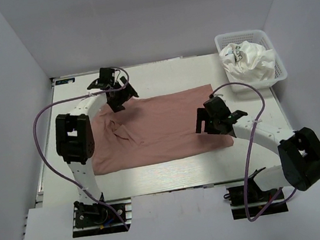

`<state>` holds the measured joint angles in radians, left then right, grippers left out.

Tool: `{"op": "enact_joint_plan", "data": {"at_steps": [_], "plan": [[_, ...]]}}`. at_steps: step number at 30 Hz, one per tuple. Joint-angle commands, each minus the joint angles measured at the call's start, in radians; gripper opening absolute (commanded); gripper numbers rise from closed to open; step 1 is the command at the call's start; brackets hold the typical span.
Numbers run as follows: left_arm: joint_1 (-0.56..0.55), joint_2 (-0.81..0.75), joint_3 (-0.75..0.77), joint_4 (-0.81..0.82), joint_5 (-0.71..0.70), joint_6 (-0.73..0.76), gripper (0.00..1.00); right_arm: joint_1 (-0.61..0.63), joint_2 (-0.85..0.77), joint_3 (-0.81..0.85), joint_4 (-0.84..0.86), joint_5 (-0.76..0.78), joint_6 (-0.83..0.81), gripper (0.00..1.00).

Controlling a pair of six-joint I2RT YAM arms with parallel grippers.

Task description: Fold and stack the t-shirts

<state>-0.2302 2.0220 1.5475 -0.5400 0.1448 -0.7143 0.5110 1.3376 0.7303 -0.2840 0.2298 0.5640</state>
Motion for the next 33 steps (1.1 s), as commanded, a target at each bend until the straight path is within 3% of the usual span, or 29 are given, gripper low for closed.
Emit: {"op": "enact_joint_plan", "data": {"at_steps": [1,5,10,14,24,33], "plan": [[-0.014,-0.029,0.083,-0.004,0.033,0.038,1.0,0.0,-0.018,0.044,-0.004,0.023,-0.019,0.9],[-0.014,-0.115,0.027,-0.074,-0.026,0.075,1.0,0.003,-0.028,0.067,-0.02,0.022,-0.044,0.9],[-0.014,-0.354,-0.289,-0.064,-0.088,0.061,1.0,0.004,-0.043,0.038,-0.006,-0.01,-0.047,0.9],[-0.014,-0.414,-0.493,0.007,-0.064,0.026,1.0,0.004,-0.052,0.009,0.006,-0.023,-0.041,0.9],[-0.032,-0.31,-0.483,0.066,-0.059,0.016,1.0,0.0,-0.064,0.007,0.0,-0.004,-0.039,0.9],[-0.041,-0.191,-0.293,0.127,-0.014,0.007,1.0,0.001,-0.063,0.011,0.002,0.003,-0.042,0.9]]}}
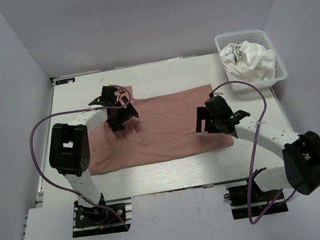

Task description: Fold and stack the t-shirts

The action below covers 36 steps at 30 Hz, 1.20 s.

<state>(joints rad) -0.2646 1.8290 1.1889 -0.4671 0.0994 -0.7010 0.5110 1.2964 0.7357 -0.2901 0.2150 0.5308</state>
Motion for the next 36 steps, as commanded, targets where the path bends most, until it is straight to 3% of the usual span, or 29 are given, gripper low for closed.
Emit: {"op": "enact_joint_plan", "data": {"at_steps": [1,9,13,19,23,28,34,36], "plan": [[-0.016,0.025,0.105,0.054,0.031,-0.006,1.0,0.003,-0.019,0.008,0.011,0.017,-0.009,0.9],[-0.025,0.15,0.302,-0.004,0.045,0.015,1.0,0.003,0.009,0.037,-0.007,0.029,-0.018,0.9],[-0.025,0.151,0.373,-0.027,-0.038,0.058,1.0,0.0,0.0,0.079,-0.007,0.081,-0.046,0.9],[-0.001,0.205,0.595,-0.126,-0.202,0.136,1.0,-0.003,0.052,0.218,-0.067,0.231,-0.005,0.9],[0.01,0.372,0.858,-0.229,-0.316,0.208,1.0,-0.02,0.135,0.344,-0.13,0.342,0.006,0.9],[0.019,0.604,1.182,-0.315,-0.325,0.291,1.0,-0.046,0.23,0.409,-0.135,0.374,-0.026,0.9],[0.037,0.619,1.123,-0.173,-0.352,0.365,1.0,-0.092,0.297,0.467,-0.147,0.368,-0.054,0.9],[0.038,0.63,1.123,-0.16,-0.352,0.389,0.93,-0.104,0.307,0.475,-0.141,0.348,-0.057,0.9]]}}
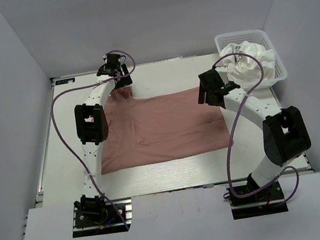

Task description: Fold and stack the t-shirts

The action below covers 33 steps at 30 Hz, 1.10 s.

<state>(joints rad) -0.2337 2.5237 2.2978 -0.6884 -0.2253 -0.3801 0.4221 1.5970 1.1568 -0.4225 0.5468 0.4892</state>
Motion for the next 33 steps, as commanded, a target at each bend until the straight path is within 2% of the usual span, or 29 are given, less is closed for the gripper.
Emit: {"op": "enact_joint_plan", "data": {"at_steps": [1,2,4,9,13,17,22,23,28,30,33], "plan": [[0.007,-0.065,0.025,0.072,-0.028,0.095,0.91,-0.025,0.018,0.055,-0.006,0.012,-0.018,0.9],[0.007,-0.053,0.025,0.072,-0.043,0.104,0.83,-0.029,0.018,0.06,-0.007,-0.005,-0.023,0.9],[0.007,-0.042,0.025,0.082,-0.074,0.138,0.79,-0.034,0.03,0.061,-0.007,-0.011,-0.024,0.9],[0.028,-0.002,0.034,0.092,-0.14,0.149,0.79,-0.052,0.034,0.061,-0.004,-0.018,-0.037,0.9],[0.074,0.007,0.034,0.105,-0.06,0.101,0.82,-0.057,0.046,0.075,-0.007,-0.027,-0.04,0.9],[0.083,0.02,0.043,0.142,-0.071,0.101,0.82,-0.059,0.07,0.092,-0.013,-0.042,-0.047,0.9],[0.094,0.121,0.104,0.144,-0.017,0.101,0.79,-0.062,0.113,0.124,-0.033,-0.045,-0.064,0.9],[0.094,0.121,0.091,0.144,-0.003,0.101,0.79,-0.062,0.115,0.127,-0.035,-0.047,-0.061,0.9],[0.094,0.112,0.022,0.171,0.109,0.101,0.66,-0.063,0.133,0.147,-0.036,-0.036,-0.067,0.9],[0.094,0.078,-0.035,0.181,0.138,0.101,0.6,-0.065,0.138,0.156,-0.05,-0.025,-0.066,0.9],[0.094,0.031,-0.142,0.193,0.147,0.101,0.56,-0.069,0.146,0.168,-0.052,-0.018,-0.064,0.9]]}}
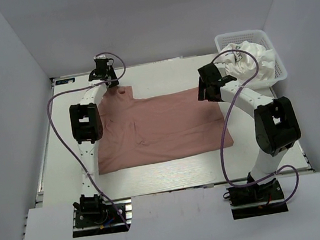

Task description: Fold and stack the t-shirts

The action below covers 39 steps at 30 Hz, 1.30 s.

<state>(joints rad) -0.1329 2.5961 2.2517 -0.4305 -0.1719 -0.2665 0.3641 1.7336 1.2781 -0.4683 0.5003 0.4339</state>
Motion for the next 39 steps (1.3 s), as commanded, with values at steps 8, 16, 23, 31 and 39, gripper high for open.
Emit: {"op": "enact_joint_plan", "data": {"at_steps": [8,16,23,31,39], "plan": [[-0.007,-0.041,-0.095,-0.126,0.078,-0.022,0.34,-0.019,0.032,0.072,-0.006,0.023,-0.015,0.9],[-0.007,-0.115,-0.122,-0.096,0.078,-0.022,0.0,-0.031,0.145,0.2,-0.016,0.003,-0.006,0.9],[-0.007,-0.3,-0.213,0.03,0.08,-0.013,0.0,-0.04,0.335,0.462,-0.058,0.029,-0.018,0.9],[-0.007,-0.504,-0.497,0.215,0.161,0.032,0.0,-0.068,0.596,0.736,-0.093,0.018,-0.012,0.9],[-0.025,-0.637,-0.696,0.302,0.175,0.081,0.0,-0.086,0.701,0.817,-0.079,0.01,-0.014,0.9]]}}
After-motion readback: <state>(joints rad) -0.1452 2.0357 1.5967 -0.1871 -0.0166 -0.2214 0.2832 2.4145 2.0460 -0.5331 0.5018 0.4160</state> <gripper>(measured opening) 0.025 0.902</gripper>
